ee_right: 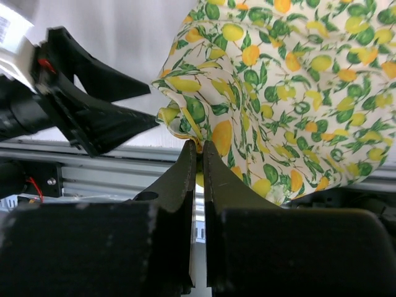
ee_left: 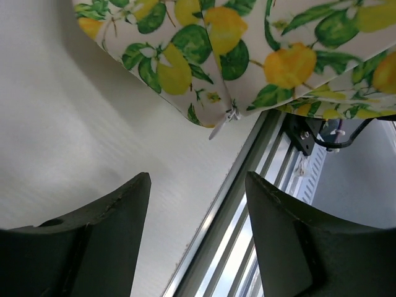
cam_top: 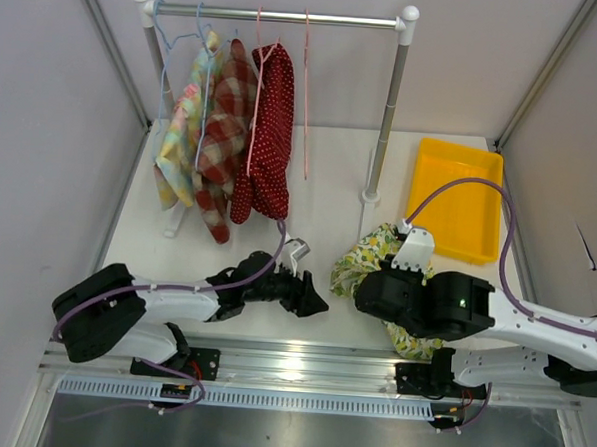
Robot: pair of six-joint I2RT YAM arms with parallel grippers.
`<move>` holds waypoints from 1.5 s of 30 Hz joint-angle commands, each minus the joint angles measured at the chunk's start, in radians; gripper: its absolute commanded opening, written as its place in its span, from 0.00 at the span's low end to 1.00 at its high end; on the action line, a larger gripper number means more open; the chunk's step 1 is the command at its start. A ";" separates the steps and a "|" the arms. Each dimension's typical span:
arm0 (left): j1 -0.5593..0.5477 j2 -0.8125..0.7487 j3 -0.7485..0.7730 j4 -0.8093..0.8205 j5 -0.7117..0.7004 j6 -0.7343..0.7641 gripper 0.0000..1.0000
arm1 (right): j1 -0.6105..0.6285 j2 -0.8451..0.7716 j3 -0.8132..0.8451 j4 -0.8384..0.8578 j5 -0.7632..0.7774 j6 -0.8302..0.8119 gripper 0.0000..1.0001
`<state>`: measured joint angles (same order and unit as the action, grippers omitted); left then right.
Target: Place the skirt on the hanger
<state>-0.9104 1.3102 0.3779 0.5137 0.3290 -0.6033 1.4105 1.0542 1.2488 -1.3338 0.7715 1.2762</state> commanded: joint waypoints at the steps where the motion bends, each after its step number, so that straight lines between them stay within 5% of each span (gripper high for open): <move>1: -0.079 0.053 0.055 0.104 -0.169 -0.024 0.69 | -0.044 -0.011 0.083 -0.036 0.057 -0.113 0.00; 7: -0.125 0.136 0.110 0.147 -0.368 -0.102 0.70 | -0.116 0.038 0.192 0.022 0.037 -0.279 0.00; 14: -0.157 0.185 0.226 0.106 -0.439 -0.096 0.71 | -0.206 0.087 0.276 0.087 -0.017 -0.432 0.00; 22: -0.191 0.245 0.320 -0.118 -0.607 -0.157 0.70 | -0.297 0.109 0.356 0.145 -0.067 -0.554 0.00; 45: -0.222 0.350 0.337 -0.115 -0.686 -0.265 0.63 | -0.403 0.106 0.459 0.157 -0.141 -0.644 0.00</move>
<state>-1.1263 1.6836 0.7063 0.3580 -0.3122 -0.8402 1.0119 1.1881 1.6909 -1.2030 0.6315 0.6426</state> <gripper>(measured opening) 0.632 0.032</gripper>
